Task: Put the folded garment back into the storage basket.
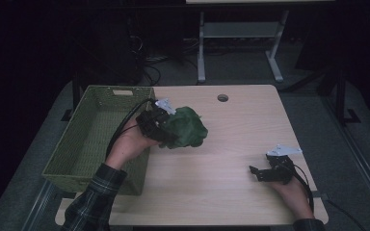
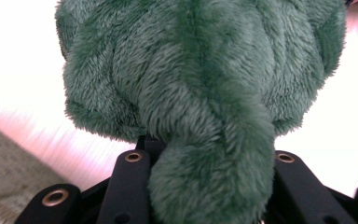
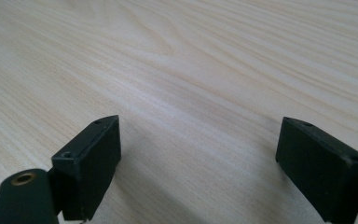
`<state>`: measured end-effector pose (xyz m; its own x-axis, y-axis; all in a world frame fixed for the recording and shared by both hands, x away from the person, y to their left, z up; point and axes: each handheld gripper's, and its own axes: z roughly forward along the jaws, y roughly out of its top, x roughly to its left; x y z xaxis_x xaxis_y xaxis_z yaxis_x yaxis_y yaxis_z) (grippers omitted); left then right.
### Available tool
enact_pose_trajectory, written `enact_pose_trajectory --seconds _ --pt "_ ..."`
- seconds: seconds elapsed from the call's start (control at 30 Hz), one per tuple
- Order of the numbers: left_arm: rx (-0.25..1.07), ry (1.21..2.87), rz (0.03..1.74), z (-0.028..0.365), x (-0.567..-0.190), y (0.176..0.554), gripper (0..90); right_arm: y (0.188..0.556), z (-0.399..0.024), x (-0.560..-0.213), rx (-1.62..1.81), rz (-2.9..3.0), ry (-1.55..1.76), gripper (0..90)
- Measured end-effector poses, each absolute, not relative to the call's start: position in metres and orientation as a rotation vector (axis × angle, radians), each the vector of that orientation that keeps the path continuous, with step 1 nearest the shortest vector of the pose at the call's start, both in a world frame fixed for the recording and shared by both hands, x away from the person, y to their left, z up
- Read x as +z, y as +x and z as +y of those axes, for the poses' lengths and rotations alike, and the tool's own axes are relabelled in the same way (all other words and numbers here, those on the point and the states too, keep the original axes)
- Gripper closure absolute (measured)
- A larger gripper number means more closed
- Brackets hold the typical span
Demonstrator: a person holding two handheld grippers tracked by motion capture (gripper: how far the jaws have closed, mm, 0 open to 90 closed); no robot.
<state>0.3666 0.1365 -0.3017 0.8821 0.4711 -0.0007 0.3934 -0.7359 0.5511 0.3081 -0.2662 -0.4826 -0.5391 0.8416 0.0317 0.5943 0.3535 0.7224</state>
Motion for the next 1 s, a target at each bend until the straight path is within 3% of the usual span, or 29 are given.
enact_pose_trajectory --seconds 1.0 --pt "0.371 2.359 0.942 0.254 -0.282 0.365 64.8 0.308 -0.266 -0.483 0.996 2.276 1.266 13.5"
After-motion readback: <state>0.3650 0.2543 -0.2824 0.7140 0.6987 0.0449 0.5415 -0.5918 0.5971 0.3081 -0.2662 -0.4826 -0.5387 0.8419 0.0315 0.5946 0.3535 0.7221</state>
